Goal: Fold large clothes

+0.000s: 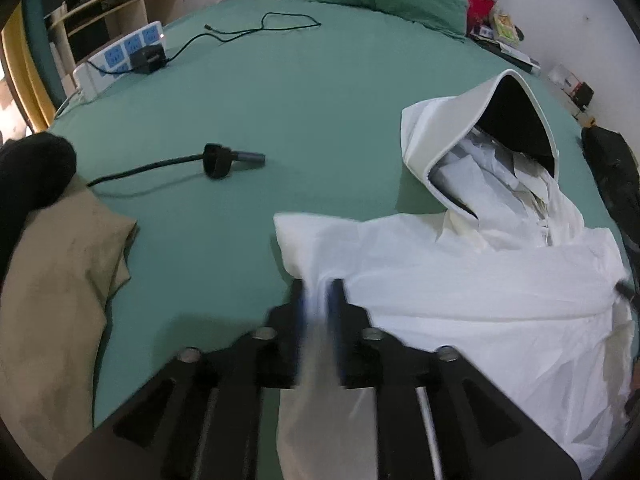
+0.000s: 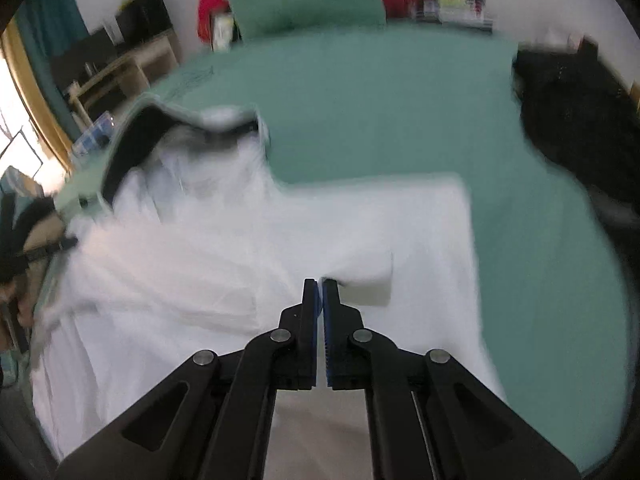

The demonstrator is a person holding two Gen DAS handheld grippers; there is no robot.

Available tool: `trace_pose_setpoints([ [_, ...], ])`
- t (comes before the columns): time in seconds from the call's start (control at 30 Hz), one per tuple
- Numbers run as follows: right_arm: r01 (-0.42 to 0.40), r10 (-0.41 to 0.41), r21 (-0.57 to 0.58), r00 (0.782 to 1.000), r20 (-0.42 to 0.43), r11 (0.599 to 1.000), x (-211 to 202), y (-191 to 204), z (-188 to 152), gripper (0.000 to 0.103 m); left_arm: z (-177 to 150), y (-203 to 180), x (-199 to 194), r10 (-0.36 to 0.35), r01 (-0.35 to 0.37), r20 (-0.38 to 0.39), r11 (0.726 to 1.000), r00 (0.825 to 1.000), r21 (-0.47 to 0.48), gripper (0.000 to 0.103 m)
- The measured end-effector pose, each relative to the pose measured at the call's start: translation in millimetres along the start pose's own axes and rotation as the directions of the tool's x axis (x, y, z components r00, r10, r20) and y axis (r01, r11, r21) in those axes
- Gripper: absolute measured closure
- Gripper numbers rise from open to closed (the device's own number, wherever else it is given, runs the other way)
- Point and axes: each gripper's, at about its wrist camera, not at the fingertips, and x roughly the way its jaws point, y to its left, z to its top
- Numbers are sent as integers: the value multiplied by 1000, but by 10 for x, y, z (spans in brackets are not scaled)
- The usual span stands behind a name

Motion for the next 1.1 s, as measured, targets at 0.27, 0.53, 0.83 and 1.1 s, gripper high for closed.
trace_pose_setpoints([
  [0.27,10,-16,54,995,102,998,-494,-192,-224,60,-220,93,-729,-15,16,108,1000,994,-8,57],
  [0.53,96,-123,173,980,154,980,-1181,-530,-802,59,-1025,-223,-1448,-71,61,127,995,989,79,57],
  [0.83,214,-222,232,975,8,949,-1340,-786,-1520,53,-1795,-622,-1179,-130,139,-71,979,989,147,42],
  [1.1,193,-174,191,979,-109,962,-1251,-747,-1797,101,-2043,-185,-1127,-51,63,-82,987,995,149,98],
])
